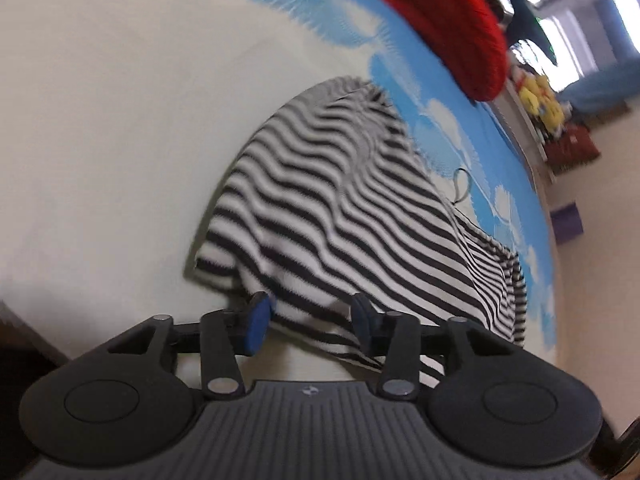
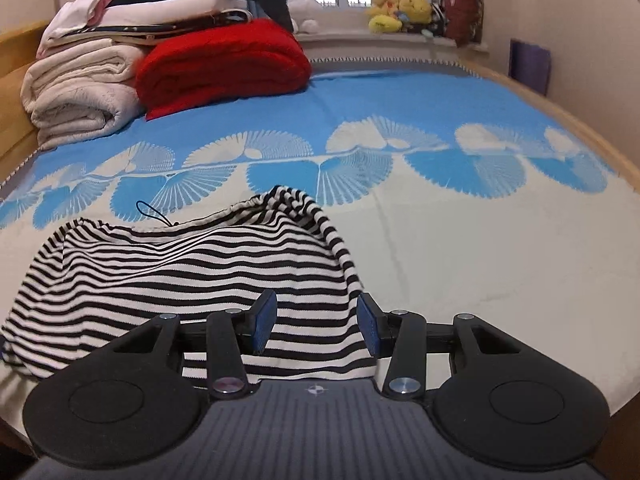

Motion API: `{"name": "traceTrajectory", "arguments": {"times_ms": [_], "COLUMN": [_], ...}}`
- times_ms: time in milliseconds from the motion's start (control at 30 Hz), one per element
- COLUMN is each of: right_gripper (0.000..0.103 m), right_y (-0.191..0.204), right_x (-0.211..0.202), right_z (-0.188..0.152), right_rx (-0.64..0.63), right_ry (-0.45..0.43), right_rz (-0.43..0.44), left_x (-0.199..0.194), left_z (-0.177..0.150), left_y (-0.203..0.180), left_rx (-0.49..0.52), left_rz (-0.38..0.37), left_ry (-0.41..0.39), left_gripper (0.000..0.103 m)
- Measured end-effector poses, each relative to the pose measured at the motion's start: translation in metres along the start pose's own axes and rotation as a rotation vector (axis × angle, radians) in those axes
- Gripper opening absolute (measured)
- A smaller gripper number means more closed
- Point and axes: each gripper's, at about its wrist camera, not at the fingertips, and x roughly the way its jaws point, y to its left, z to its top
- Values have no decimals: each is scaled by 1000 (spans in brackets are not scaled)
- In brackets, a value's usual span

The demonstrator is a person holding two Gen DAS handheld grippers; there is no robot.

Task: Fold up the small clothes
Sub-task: 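Tuck the held edge under the bundle with both grippers and release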

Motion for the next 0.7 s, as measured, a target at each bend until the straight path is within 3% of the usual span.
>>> {"name": "traceTrajectory", "arguments": {"times_ms": [133, 500, 600, 667, 700], "right_gripper": [46, 46, 46, 46, 46], "right_y": [-3, -2, -3, -4, -3], "right_x": [4, 7, 9, 9, 10], "right_z": [3, 2, 1, 1, 1], "right_rx": [25, 9, 17, 17, 17], "right_ry": [7, 15, 20, 21, 21], "right_rz": [3, -3, -16, -28, -35], "left_x": [14, 31, 35, 36, 37], "left_z": [4, 24, 27, 28, 28], "left_y": [10, 5, -1, -3, -4], "left_rx": [-81, -147, -112, -91, -76], "left_rz": [31, 16, 27, 40, 47], "left_ry": [25, -56, -89, -106, -108], "left_gripper": [63, 64, 62, 51, 34]}}
